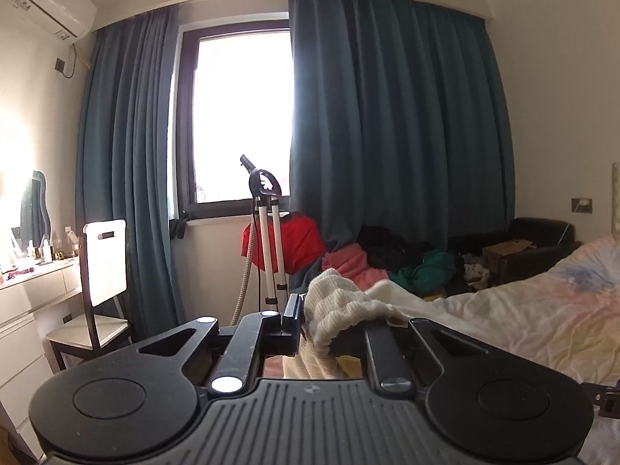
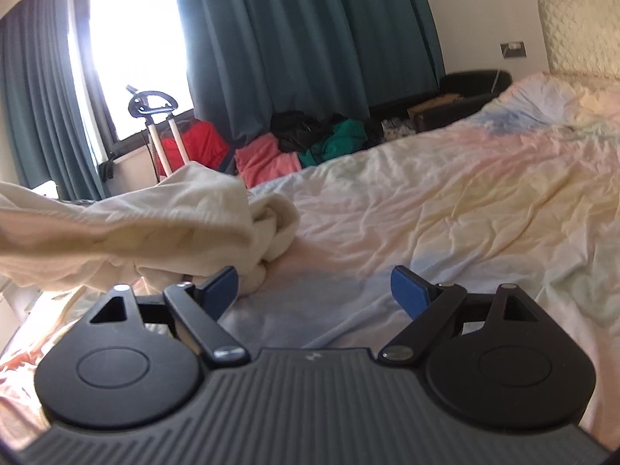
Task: Fold clothes
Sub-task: 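Grasp a cuff with the left gripper while the right gripper grasps the other cuff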
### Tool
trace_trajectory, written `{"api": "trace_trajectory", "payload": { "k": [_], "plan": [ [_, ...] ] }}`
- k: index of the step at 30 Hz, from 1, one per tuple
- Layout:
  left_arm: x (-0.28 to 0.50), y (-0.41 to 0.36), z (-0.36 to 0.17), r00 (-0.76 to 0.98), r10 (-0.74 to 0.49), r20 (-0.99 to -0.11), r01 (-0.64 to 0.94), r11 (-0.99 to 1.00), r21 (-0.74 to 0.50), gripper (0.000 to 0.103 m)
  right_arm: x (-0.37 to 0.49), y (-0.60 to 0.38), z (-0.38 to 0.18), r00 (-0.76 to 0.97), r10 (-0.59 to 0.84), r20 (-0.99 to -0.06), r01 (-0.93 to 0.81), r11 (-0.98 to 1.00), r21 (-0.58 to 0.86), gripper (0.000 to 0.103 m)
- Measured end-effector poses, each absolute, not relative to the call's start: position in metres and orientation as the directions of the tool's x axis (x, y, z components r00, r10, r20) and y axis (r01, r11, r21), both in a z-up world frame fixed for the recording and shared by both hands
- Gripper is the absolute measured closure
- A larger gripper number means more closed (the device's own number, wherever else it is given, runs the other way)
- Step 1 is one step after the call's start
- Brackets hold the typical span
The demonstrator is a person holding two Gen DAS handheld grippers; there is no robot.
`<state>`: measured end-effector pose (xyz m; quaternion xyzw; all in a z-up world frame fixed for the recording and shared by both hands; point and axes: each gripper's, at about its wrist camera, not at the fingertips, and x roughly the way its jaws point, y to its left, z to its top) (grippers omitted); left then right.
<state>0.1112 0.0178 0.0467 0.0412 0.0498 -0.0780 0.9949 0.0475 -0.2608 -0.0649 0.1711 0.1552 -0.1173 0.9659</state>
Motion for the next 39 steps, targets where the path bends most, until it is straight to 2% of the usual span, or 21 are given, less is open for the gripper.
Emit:
{"api": "trace_trajectory", "payload": {
  "k": [3,6,9,12,15,18,19,22,25,27,29,31,33,34,36,39],
  "plan": [
    [0.079,0.062,0.059,0.987,-0.140,-0.077,0.140,0.990,-0.010,0.092,0.033,-0.252,-0.054,0.942,-0.153,-0.299,0.240,0.930,0.278,0.016],
    [0.062,0.098,0.054,0.993,-0.094,-0.066,0.093,0.995,-0.028,0.093,0.017,-0.240,-0.044,0.957,-0.123,-0.263,0.188,0.953,0.239,0.016],
    [0.060,0.135,0.030,0.990,-0.045,-0.130,0.033,0.995,-0.092,0.093,0.011,-0.228,-0.041,0.955,-0.071,-0.287,0.135,0.968,0.211,0.016],
    [0.066,0.169,-0.001,0.979,0.009,-0.204,-0.041,0.988,-0.152,0.093,0.015,-0.213,-0.047,0.940,0.017,-0.342,0.053,0.979,0.196,0.016],
    [0.069,0.192,-0.020,0.963,0.042,-0.265,-0.084,0.986,-0.147,0.093,0.030,-0.188,-0.060,0.878,0.146,-0.455,-0.070,0.981,0.178,0.016],
    [0.076,0.210,-0.031,0.949,0.057,-0.309,-0.118,0.976,-0.183,0.092,0.043,-0.158,-0.076,0.767,0.327,-0.552,-0.228,0.943,0.242,0.016],
    [0.076,0.212,-0.036,0.943,0.060,-0.327,-0.126,0.974,-0.186,0.092,0.044,-0.146,-0.081,0.745,0.347,-0.569,-0.258,0.938,0.233,0.016],
    [0.079,0.215,-0.047,0.930,0.070,-0.360,-0.143,0.973,-0.182,0.092,0.042,-0.102,-0.096,0.720,0.328,-0.611,-0.313,0.940,0.136,0.016],
    [0.096,0.210,-0.052,0.925,0.084,-0.371,-0.151,0.976,-0.155,0.092,0.050,-0.084,-0.110,0.727,0.250,-0.640,-0.278,0.959,0.058,0.016],
    [0.103,0.206,-0.055,0.921,0.092,-0.378,-0.158,0.977,-0.146,0.091,0.058,-0.086,-0.114,0.736,0.216,-0.642,-0.228,0.971,0.065,0.028],
    [0.102,0.206,-0.056,0.920,0.088,-0.381,-0.152,0.978,-0.141,0.091,0.061,-0.098,-0.112,0.752,0.210,-0.625,-0.175,0.977,0.118,0.030],
    [0.109,0.202,-0.057,0.918,0.081,-0.388,-0.141,0.981,-0.130,0.090,0.059,-0.109,-0.105,0.780,0.204,-0.592,-0.137,0.978,0.157,0.038],
    [0.105,0.198,-0.057,0.921,0.064,-0.385,-0.115,0.987,-0.111,0.089,0.053,-0.114,-0.099,0.815,0.186,-0.549,-0.115,0.980,0.161,0.060],
    [0.107,0.195,-0.056,0.923,0.048,-0.382,-0.094,0.990,-0.102,0.088,0.052,-0.117,-0.096,0.826,0.179,-0.535,-0.111,0.981,0.157,0.067],
    [0.109,0.188,-0.053,0.926,0.016,-0.377,-0.052,0.995,-0.086,0.087,0.047,-0.116,-0.090,0.843,0.165,-0.513,-0.109,0.985,0.136,0.088],
    [0.106,0.185,-0.049,0.931,-0.054,-0.361,0.011,0.993,-0.119,0.088,0.024,-0.111,-0.070,0.918,0.119,-0.377,-0.112,0.993,0.041,0.090]
  ]
}}
